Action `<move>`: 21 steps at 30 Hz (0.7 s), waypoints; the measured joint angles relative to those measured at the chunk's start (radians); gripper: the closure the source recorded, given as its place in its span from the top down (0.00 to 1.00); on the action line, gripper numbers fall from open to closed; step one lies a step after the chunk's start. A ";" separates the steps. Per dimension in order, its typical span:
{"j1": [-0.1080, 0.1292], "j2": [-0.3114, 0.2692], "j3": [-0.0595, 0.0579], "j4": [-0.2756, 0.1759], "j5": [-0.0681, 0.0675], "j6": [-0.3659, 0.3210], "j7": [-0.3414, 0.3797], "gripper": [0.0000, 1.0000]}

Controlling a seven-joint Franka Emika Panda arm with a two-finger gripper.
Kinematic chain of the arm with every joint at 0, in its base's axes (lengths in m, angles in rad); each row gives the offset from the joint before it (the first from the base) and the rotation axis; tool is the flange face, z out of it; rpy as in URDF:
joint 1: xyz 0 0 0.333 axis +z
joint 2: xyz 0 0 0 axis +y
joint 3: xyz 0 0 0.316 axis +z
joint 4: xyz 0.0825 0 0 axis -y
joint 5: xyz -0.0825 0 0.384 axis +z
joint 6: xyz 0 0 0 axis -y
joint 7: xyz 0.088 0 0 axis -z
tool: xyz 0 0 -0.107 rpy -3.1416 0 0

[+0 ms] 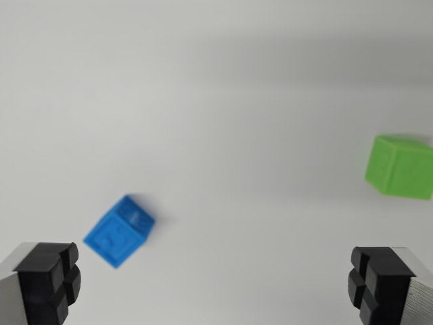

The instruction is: Stack cube

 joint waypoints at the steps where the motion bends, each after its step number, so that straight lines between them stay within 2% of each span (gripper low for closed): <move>1: 0.000 0.000 0.000 0.000 0.000 0.000 0.000 1.00; 21: 0.001 0.000 0.000 -0.009 0.000 0.006 -0.004 1.00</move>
